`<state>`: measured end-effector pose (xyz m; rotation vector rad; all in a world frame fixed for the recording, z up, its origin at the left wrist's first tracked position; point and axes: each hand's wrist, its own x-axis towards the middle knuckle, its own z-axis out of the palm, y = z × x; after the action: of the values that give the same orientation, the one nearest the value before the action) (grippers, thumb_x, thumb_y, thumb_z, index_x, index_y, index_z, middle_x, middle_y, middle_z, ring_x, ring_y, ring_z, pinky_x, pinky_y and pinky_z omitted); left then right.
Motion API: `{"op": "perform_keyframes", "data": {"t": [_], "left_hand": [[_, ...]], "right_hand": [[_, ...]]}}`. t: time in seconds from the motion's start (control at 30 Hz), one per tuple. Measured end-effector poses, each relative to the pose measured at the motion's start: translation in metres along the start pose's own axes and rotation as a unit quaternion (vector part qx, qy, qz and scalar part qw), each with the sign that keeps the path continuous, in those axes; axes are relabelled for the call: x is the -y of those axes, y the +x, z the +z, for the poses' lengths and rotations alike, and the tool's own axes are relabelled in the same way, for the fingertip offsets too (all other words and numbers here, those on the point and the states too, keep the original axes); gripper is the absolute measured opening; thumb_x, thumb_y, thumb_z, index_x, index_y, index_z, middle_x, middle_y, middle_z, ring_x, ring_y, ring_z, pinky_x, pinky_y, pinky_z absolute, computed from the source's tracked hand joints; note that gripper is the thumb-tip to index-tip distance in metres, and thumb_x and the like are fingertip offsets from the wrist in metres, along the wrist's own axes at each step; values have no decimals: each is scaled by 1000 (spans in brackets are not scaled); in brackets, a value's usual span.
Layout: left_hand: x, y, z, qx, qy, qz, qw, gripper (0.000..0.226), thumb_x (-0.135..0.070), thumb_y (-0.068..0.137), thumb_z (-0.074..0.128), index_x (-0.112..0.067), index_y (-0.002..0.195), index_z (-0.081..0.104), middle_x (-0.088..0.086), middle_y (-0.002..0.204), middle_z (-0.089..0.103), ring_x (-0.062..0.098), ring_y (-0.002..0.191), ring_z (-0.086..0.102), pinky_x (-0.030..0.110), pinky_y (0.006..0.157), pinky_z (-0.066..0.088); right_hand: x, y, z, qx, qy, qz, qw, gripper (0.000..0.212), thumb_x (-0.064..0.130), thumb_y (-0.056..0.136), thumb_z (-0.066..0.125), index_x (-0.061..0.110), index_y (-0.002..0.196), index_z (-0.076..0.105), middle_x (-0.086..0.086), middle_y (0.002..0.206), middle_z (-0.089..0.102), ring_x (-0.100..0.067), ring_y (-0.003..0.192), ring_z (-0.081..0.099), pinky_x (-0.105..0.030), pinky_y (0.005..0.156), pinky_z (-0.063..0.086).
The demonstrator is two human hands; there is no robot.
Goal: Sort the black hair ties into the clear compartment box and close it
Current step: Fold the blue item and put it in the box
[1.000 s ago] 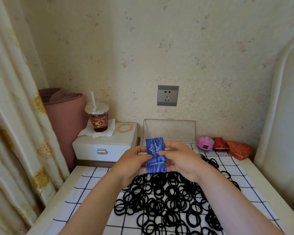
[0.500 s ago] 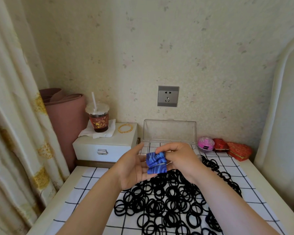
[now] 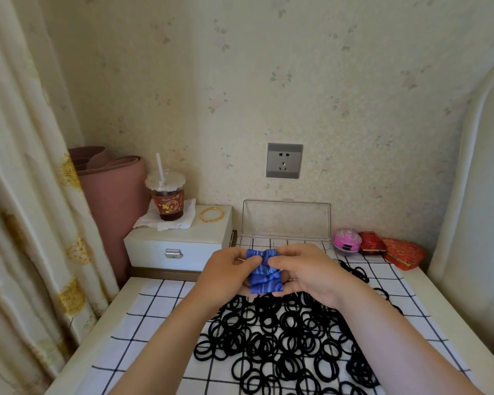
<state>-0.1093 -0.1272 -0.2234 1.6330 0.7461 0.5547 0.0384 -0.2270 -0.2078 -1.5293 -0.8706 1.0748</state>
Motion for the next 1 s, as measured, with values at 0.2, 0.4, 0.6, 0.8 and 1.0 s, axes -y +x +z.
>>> {"op": "perform_keyframes", "data": {"t": [0.2, 0.4, 0.6, 0.8, 1.0], "left_hand": [[-1, -1, -2, 74, -45, -17, 996, 16, -14, 99, 56, -13, 115, 59, 17, 91, 76, 28, 78, 74, 40, 78, 61], [-2, 2, -5, 116, -233, -63, 963, 22, -4, 100, 50, -9, 117, 62, 16, 102, 71, 19, 80, 67, 24, 66, 56], [-1, 3, -5, 97, -258, -75, 958, 23, 5, 98, 50, -7, 98, 69, 19, 104, 72, 20, 82, 70, 22, 64, 59], [-1, 3, -8, 104, -234, -53, 965, 20, -11, 92, 63, 1, 107, 69, 17, 105, 70, 23, 90, 70, 26, 72, 58], [3, 4, -5, 28, -126, -13, 992, 18, -4, 94, 62, -12, 110, 66, 16, 96, 75, 24, 81, 74, 27, 72, 60]], "right_hand": [[-1, 3, 1, -25, 11, -10, 1000, 19, 5, 98, 56, 10, 108, 71, -19, 100, 75, -33, 85, 76, -38, 65, 60], [3, 2, -3, -17, 108, -46, 993, 26, -7, 94, 57, 10, 93, 76, -12, 91, 75, -30, 81, 74, -34, 59, 60], [5, 3, -5, 12, 134, -55, 989, 12, 4, 85, 67, -3, 90, 76, -20, 95, 74, -36, 86, 72, -41, 71, 60], [-2, 6, -3, -30, 53, -73, 995, 14, -1, 91, 67, 5, 99, 76, -17, 102, 75, -26, 89, 75, -32, 73, 60], [-4, 6, 0, -23, 11, -42, 999, 29, 9, 94, 66, 5, 123, 65, -18, 111, 69, -24, 83, 75, -36, 72, 62]]}}
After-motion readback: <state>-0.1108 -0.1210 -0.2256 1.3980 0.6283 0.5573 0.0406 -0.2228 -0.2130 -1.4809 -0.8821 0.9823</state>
